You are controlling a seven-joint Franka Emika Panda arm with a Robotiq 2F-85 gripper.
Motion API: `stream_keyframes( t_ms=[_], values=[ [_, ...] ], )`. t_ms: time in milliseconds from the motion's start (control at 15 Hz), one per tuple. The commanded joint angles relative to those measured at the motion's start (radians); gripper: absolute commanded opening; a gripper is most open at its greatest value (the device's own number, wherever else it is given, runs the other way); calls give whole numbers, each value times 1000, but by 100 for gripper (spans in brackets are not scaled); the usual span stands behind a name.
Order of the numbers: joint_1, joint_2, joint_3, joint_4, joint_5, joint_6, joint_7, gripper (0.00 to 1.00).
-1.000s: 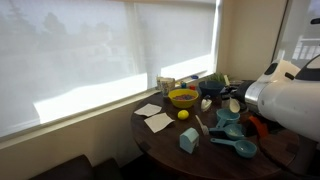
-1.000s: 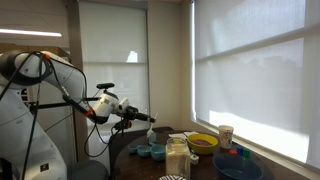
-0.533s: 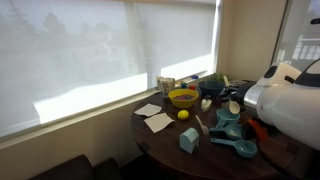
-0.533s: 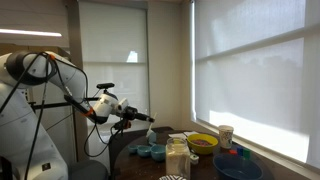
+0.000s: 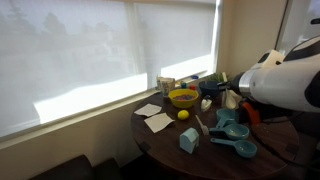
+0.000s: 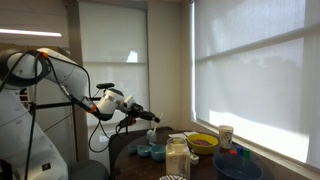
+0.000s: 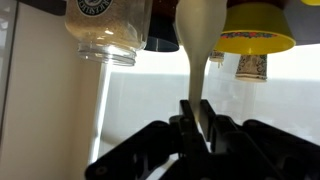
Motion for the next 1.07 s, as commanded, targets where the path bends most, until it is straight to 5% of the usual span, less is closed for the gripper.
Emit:
stream_keyframes(
  t_ms=[0,200,267,600,667,1000],
  values=[
    [-5,-92,-76,-18,66,113,-23,3],
    [-18,-141,-136,-21,151,207,-25,3],
    [-37,-95,-86,-1,105,156,-17,13],
    [-49,-126,-107,-5,146,193,-29,13],
    [-37,-130,-117,-1,167,224,-27,3],
    [-58,-199,-168,0,254,366,-43,3]
  ],
)
